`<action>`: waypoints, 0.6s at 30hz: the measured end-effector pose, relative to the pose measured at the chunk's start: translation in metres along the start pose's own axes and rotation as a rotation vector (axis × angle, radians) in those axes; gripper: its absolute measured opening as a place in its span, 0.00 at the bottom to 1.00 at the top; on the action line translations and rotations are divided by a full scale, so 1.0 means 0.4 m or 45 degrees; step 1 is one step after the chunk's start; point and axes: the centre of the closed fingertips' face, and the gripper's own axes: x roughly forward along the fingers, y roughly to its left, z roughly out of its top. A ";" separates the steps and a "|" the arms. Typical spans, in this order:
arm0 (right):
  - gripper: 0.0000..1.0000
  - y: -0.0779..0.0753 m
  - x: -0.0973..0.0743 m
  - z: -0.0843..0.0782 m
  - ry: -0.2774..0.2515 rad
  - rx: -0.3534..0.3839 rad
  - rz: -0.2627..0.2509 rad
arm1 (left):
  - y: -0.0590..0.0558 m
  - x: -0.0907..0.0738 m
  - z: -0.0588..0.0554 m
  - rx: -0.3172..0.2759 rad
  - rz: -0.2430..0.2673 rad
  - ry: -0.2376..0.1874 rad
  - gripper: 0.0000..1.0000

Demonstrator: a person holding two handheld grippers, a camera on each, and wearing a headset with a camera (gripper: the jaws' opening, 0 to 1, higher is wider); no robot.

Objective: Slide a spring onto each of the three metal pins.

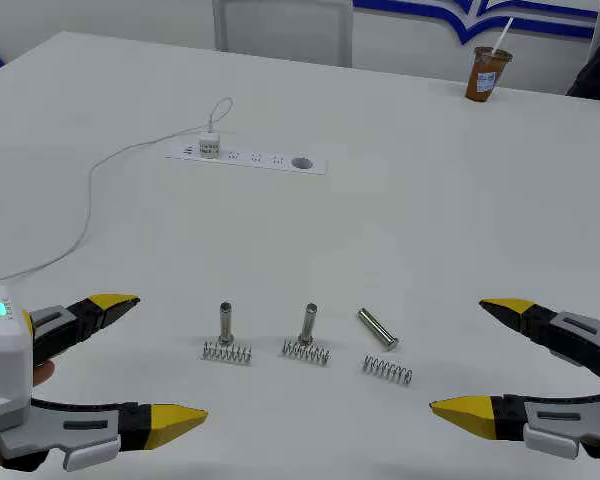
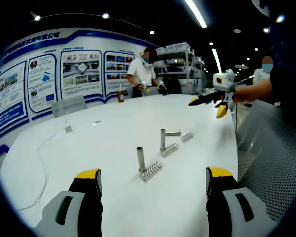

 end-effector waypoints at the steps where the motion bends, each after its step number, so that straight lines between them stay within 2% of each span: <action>1: 0.85 0.000 0.000 -0.001 0.001 0.002 -0.001 | 0.000 0.001 0.000 0.001 -0.001 0.001 0.89; 18: 0.82 -0.014 0.005 0.005 0.016 0.008 -0.018 | 0.002 0.006 0.001 0.003 -0.016 -0.002 0.89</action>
